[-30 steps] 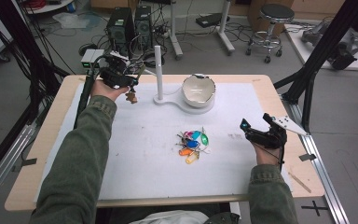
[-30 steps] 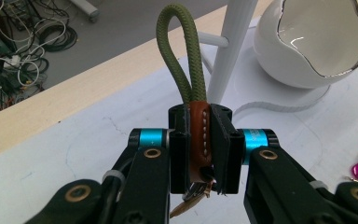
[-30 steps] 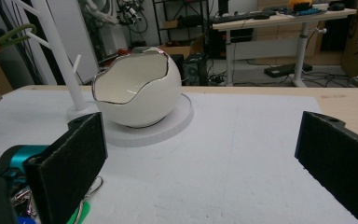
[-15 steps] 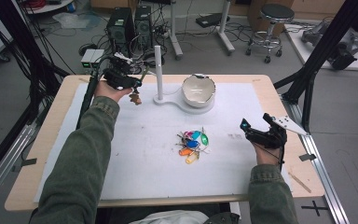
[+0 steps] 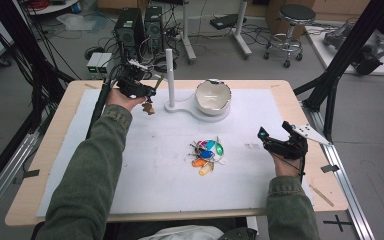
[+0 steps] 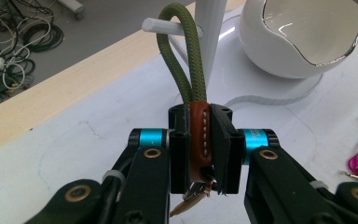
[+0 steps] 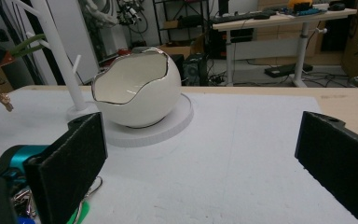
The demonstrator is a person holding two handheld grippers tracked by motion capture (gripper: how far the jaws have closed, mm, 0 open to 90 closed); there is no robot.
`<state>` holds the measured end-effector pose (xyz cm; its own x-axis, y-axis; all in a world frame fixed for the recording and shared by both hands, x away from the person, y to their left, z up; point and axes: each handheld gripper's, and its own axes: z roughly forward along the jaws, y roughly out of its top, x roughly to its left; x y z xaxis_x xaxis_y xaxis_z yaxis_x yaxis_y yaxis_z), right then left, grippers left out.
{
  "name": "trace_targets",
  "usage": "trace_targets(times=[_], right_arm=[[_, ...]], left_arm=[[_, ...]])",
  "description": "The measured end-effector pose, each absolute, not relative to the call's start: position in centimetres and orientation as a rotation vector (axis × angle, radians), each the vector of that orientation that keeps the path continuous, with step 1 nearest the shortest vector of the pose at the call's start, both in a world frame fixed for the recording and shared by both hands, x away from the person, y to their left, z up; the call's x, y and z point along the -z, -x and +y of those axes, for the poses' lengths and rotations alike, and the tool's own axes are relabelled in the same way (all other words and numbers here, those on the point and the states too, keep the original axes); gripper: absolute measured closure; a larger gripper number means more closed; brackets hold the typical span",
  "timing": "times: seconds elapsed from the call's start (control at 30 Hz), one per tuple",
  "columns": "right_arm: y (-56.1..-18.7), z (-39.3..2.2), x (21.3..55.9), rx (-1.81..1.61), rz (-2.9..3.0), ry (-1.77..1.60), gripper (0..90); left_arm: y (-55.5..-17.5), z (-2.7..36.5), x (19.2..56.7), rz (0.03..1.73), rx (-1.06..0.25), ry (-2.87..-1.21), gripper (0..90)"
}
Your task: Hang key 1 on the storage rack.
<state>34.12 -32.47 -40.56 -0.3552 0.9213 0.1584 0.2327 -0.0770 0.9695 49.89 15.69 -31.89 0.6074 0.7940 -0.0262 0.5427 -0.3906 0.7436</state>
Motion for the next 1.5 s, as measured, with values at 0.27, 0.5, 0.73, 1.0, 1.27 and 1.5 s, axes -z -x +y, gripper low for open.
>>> trace_targets(times=[0.27, 0.5, 0.73, 1.0, 1.27, 1.5], right_arm=[[-34.2, -32.5, 40.6, -1.475, 1.599, -1.254, 1.2], [-34.2, -32.5, 40.6, -1.475, 1.600, -1.254, 1.2], [-34.1, -32.6, 40.6, -1.476, 1.600, -1.257, 1.2], [-34.1, -32.6, 40.6, -1.476, 1.600, -1.261, 1.2], [-34.1, -32.6, 40.6, -1.473, 1.602, -1.258, 1.2], [-34.1, -32.5, 40.6, -1.473, 1.600, -1.256, 1.2]], left_arm=[[-50.0, 14.9, 32.6, 1.027, -0.436, -2.135, 77.7], [-50.2, 14.5, 33.2, 1.021, -0.426, -2.175, 76.5], [-50.2, 14.7, 33.2, 1.015, -0.357, -2.156, 57.9], [-50.0, 15.7, 33.4, 1.060, -0.351, -2.110, 39.8], [-49.4, 17.1, 33.4, 1.090, -0.357, -2.047, 11.4], [-48.9, 17.9, 33.3, 1.123, -0.388, -2.014, 4.3]])
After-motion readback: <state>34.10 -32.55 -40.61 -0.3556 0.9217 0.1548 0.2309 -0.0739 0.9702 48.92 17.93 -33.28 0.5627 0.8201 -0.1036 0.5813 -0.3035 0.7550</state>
